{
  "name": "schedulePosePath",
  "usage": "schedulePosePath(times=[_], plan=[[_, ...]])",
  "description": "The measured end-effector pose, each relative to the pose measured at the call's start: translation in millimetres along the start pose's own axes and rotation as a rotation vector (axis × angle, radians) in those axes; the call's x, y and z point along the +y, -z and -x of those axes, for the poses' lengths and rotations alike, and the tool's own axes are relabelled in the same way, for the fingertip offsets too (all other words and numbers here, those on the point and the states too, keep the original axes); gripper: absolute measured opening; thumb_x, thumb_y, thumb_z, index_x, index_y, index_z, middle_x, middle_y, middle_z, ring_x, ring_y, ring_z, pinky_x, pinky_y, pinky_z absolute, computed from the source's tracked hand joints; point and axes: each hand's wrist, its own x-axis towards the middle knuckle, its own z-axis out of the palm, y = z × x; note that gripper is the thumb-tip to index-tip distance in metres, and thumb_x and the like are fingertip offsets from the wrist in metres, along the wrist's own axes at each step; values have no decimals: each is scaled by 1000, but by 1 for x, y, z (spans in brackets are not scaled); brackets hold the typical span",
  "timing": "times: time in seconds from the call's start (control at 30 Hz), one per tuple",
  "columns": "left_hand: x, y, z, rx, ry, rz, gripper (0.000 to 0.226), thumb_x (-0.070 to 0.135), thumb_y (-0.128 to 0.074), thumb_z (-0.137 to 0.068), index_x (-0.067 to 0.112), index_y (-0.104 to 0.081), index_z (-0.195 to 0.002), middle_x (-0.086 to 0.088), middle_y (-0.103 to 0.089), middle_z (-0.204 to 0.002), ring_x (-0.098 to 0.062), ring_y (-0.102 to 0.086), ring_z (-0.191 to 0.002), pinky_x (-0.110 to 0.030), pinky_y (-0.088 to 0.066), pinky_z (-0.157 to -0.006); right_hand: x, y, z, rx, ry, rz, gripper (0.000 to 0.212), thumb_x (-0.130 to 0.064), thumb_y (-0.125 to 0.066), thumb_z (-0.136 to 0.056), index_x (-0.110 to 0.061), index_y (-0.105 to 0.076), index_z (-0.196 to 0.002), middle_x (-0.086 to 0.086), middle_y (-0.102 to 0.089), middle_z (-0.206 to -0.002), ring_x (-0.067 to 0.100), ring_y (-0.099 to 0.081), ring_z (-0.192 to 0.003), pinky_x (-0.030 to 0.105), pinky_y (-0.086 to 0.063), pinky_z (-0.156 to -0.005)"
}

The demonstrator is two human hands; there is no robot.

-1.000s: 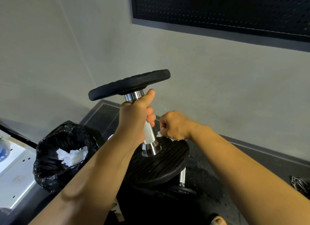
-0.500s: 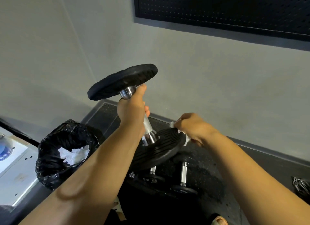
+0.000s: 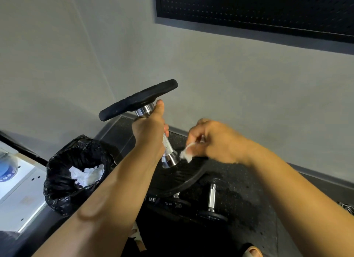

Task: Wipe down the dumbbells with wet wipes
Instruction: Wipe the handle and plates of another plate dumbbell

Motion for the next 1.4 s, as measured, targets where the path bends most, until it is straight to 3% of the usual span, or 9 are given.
schedulePosePath(times=[0.2,0.47,0.53,0.63,0.8,0.9,0.97,1.23,1.4], plan=[[4,4,8,-114,58,67,34,32,-69,-86,16,-44,-69,4,-31,-49,-9,-31,-41,-21,-31,-38,2,-9,-24,-66,-27,199,13,-25,-65,-86,-24,-59,-74,-1,-65,-85,18,-60,-86,33,-49,-76],[6,15,8,-177,145,202,25,33,-65,-89,21,-52,-71,8,-30,-47,-6,-29,-36,-20,-28,-35,41,-14,-52,-14,-228,-33,20,-19,-69,-85,-19,-57,-69,-2,-58,-74,14,-54,-75,20,-41,-59],[8,18,4,-154,165,261,2,33,-63,-91,31,-63,-92,8,-29,-49,-6,-26,-35,-20,-25,-36,49,-15,-44,84,-222,-239,18,-17,-68,-87,-11,-58,-74,5,-61,-69,17,-57,-65,22,-45,-54],[3,24,-8,-80,166,338,39,32,-58,-93,28,-54,-131,9,-25,-47,-6,-22,-36,-21,-21,-38,44,-9,-27,301,-95,-583,12,-5,-55,-94,5,-55,-88,1,-58,-46,11,-53,-38,23,-41,-42],[1,30,-20,5,201,443,25,37,-58,-92,34,-65,-116,9,-20,-50,-8,-17,-40,-21,-19,-41,12,2,9,390,121,-805,17,10,-46,-92,1,-61,-90,6,-62,-65,7,-54,-48,15,-43,-49],[1,35,-23,0,231,477,23,42,-59,-91,28,-55,-73,8,-19,-51,-8,-17,-37,-20,-19,-36,-6,-12,25,380,297,-603,24,10,-52,-88,-8,-68,-85,13,-57,-85,9,-53,-61,20,-44,-57],[2,39,-22,-4,241,480,30,43,-57,-92,24,-49,-71,9,-21,-50,-7,-18,-35,-19,-20,-34,-7,-21,21,384,339,-440,25,4,-57,-87,-15,-72,-82,9,-54,-87,14,-53,-72,29,-46,-62],[7,41,-10,-149,282,483,44,49,-50,-94,24,-35,-61,7,-29,-38,-3,-28,-29,-12,-25,-36,15,-14,-9,441,183,-689,28,11,-48,-89,-5,-68,-77,9,-55,-78,4,-52,-50,13,-43,-49],[3,33,-7,-202,296,504,54,47,-46,-96,23,-30,-51,8,-25,-43,-5,-30,-33,-13,-29,-38,43,-26,-17,378,56,-927,29,7,-44,-94,-1,-67,-77,8,-59,-54,13,-49,-46,23,-38,-50]])
